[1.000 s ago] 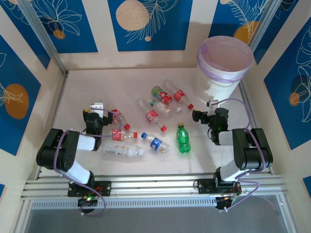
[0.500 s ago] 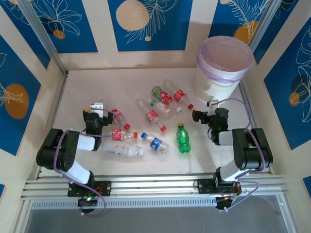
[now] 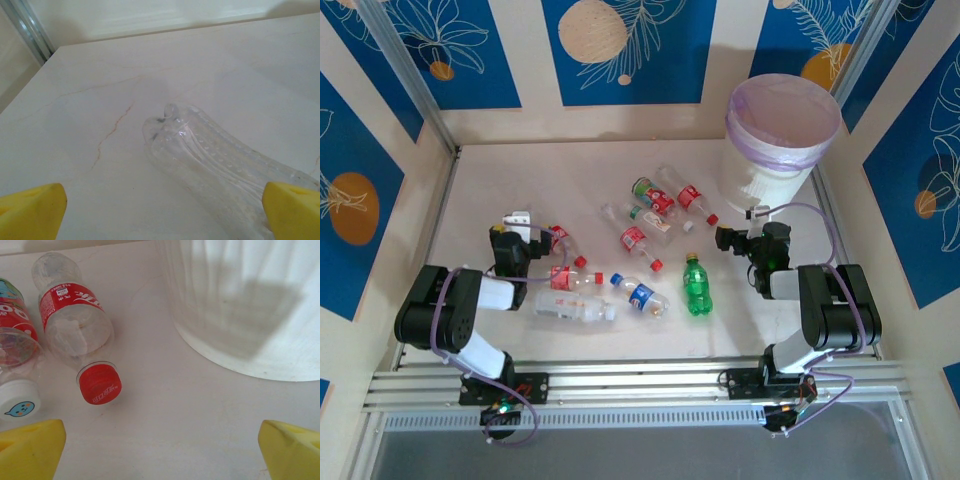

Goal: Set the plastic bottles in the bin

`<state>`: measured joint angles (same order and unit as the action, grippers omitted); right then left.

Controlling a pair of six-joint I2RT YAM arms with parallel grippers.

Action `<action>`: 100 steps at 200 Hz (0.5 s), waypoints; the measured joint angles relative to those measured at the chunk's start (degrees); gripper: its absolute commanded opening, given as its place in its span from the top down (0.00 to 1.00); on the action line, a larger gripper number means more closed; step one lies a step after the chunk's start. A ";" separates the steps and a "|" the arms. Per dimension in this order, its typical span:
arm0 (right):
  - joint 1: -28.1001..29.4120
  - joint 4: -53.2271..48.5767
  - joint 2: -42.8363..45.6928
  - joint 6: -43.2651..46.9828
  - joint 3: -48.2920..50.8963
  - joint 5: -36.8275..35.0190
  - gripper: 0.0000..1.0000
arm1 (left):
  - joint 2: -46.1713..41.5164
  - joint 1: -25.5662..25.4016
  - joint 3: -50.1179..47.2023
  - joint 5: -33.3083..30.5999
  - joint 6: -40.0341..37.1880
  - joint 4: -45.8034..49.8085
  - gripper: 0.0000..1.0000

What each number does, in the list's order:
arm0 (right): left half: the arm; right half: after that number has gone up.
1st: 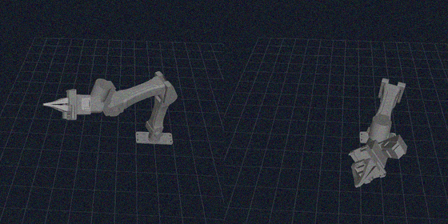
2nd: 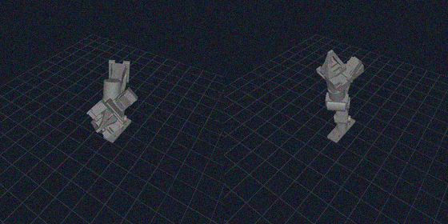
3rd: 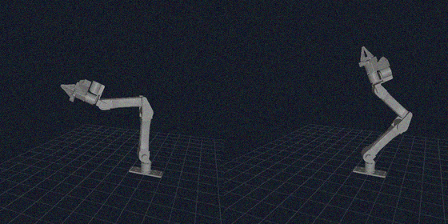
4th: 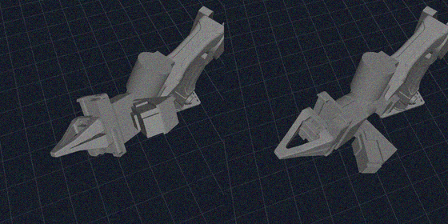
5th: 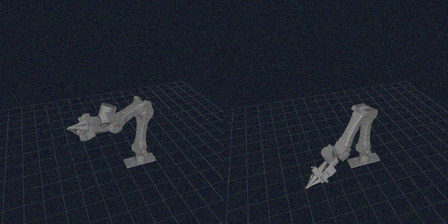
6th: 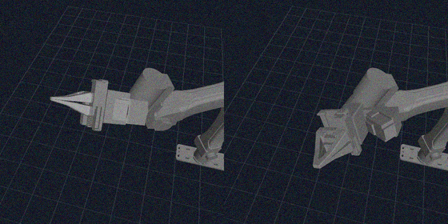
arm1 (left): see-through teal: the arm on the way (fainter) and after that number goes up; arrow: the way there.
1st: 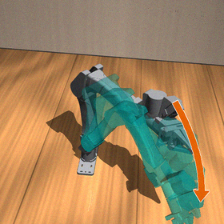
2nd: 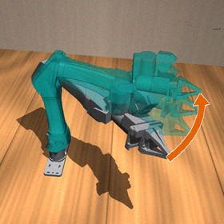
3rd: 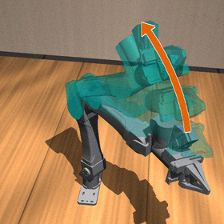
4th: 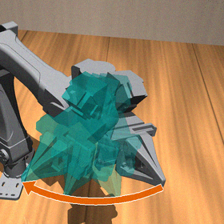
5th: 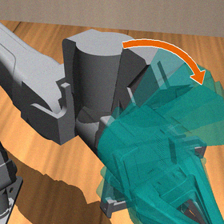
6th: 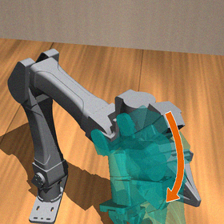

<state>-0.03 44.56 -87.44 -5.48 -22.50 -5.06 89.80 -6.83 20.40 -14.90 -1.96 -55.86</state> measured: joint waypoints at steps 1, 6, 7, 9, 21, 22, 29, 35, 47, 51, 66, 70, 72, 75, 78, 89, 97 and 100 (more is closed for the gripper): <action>0.00 0.00 0.00 0.00 0.00 0.00 0.01 | 0.00 0.02 0.00 0.04 0.04 0.02 0.00; 0.00 0.00 0.00 0.02 0.00 0.00 0.01 | 0.00 0.07 0.00 0.17 0.09 0.13 0.00; 0.00 0.00 0.00 0.00 0.00 0.00 0.01 | 0.00 0.09 0.00 0.17 0.09 0.13 0.00; 0.00 0.00 0.00 0.02 0.00 0.00 0.01 | 0.00 0.09 0.00 0.26 0.11 0.13 0.00; 0.00 0.02 0.00 0.00 0.00 0.00 0.01 | 0.00 0.33 0.00 0.57 0.11 0.17 0.00; 0.00 0.00 0.00 0.00 0.00 0.02 0.01 | 0.00 0.33 0.00 0.57 0.11 0.15 0.00; 0.00 0.02 0.00 0.00 0.00 0.00 0.01 | 0.00 0.39 0.00 0.76 0.11 0.15 0.00; 0.00 0.00 0.00 -0.11 0.00 -0.04 0.01 | -0.02 0.42 0.00 0.79 0.11 0.22 0.00; 0.02 -2.23 0.92 -0.15 -0.50 -0.07 0.01 | -1.09 0.46 0.00 0.79 0.11 1.73 0.00; 0.02 -3.89 1.62 -0.17 -0.96 -0.07 0.01 | -1.95 0.46 0.04 0.79 0.11 3.06 0.00; 0.02 -10.60 6.03 -0.63 -3.26 -0.59 0.01 | -7.45 0.46 0.35 0.48 0.22 9.05 0.00; 0.09 -12.31 7.54 -0.74 -4.00 -0.94 0.01 | -9.40 0.46 0.70 0.26 0.46 11.08 0.00; 0.13 -12.98 8.33 -0.87 -4.35 -0.98 0.01 | -10.54 0.46 0.87 0.09 0.57 12.00 0.00; 0.26 -14.29 9.60 -1.01 -4.94 -1.40 0.01 | -11.93 0.46 1.20 -0.09 0.81 13.31 0.00; 0.39 -15.32 10.64 -1.14 -5.42 -1.68 0.01 | -13.27 0.46 1.68 -0.28 0.98 14.62 0.00; 1.18 -19.23 14.60 -1.64 -7.10 -3.34 0.01 | -18.16 0.46 4.72 -0.81 2.54 21.05 0.00; 2.23 -22.40 17.22 -2.05 -8.17 -4.79 0.01 | -20.76 0.46 7.61 -1.14 3.85 25.55 0.00; 2.73 -23.58 18.08 -2.14 -8.48 -5.18 0.01 | -21.64 0.46 8.79 -1.20 4.63 27.30 0.00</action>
<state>2.70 20.97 -69.36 -7.62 -30.98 -10.24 68.16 -6.37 29.19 -16.10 2.68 -28.56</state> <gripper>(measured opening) 0.989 0.998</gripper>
